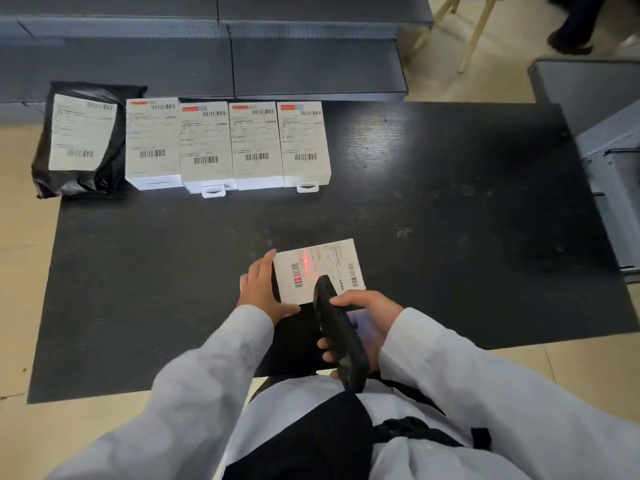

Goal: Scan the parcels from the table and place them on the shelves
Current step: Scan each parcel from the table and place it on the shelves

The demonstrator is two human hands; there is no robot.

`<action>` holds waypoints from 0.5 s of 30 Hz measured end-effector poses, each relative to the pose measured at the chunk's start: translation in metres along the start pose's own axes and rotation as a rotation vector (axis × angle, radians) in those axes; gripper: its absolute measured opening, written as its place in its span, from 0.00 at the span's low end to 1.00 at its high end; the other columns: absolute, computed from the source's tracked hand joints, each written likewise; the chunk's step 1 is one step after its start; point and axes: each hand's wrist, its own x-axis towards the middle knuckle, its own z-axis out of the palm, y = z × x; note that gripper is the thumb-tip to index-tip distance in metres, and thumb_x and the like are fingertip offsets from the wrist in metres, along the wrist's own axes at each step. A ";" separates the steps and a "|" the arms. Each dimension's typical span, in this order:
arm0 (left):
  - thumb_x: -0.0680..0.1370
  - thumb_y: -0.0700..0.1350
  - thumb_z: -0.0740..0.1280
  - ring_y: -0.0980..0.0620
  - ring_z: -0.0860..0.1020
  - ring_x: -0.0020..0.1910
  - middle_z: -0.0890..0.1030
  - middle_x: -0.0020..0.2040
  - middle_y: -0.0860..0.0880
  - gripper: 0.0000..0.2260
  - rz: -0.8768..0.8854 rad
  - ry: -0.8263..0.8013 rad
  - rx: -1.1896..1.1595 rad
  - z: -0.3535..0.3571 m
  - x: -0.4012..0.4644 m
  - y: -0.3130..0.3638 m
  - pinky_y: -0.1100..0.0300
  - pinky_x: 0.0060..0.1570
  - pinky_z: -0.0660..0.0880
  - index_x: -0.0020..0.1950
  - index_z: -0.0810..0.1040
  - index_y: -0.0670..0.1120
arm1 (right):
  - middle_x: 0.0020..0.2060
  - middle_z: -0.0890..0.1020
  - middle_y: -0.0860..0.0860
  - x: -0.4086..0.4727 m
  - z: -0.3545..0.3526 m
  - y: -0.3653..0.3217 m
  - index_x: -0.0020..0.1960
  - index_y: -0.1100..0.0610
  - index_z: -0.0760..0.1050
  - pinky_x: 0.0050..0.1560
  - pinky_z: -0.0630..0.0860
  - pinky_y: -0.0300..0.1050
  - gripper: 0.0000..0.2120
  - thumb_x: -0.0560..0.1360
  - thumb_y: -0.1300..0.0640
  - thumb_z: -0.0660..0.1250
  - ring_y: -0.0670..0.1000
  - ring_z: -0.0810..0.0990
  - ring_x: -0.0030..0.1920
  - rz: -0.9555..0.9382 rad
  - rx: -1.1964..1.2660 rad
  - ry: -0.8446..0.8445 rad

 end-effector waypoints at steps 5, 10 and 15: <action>0.64 0.43 0.81 0.49 0.58 0.71 0.59 0.72 0.53 0.47 0.215 0.040 0.099 -0.013 0.010 0.012 0.48 0.62 0.73 0.75 0.58 0.57 | 0.57 0.83 0.62 0.005 0.008 0.008 0.67 0.59 0.73 0.59 0.78 0.62 0.41 0.58 0.43 0.75 0.63 0.81 0.58 0.039 0.048 0.009; 0.66 0.43 0.79 0.49 0.57 0.71 0.57 0.73 0.53 0.45 0.253 0.075 0.078 0.000 0.010 0.026 0.50 0.61 0.73 0.75 0.56 0.57 | 0.55 0.83 0.62 -0.002 -0.003 0.004 0.66 0.59 0.74 0.52 0.80 0.58 0.38 0.59 0.44 0.74 0.63 0.82 0.55 -0.017 0.086 0.031; 0.63 0.45 0.81 0.48 0.59 0.72 0.61 0.74 0.53 0.47 0.271 0.042 0.019 0.015 0.010 0.030 0.49 0.68 0.67 0.74 0.57 0.52 | 0.55 0.83 0.61 -0.019 -0.021 0.007 0.65 0.58 0.76 0.55 0.81 0.59 0.28 0.71 0.42 0.70 0.62 0.82 0.55 -0.095 0.095 0.112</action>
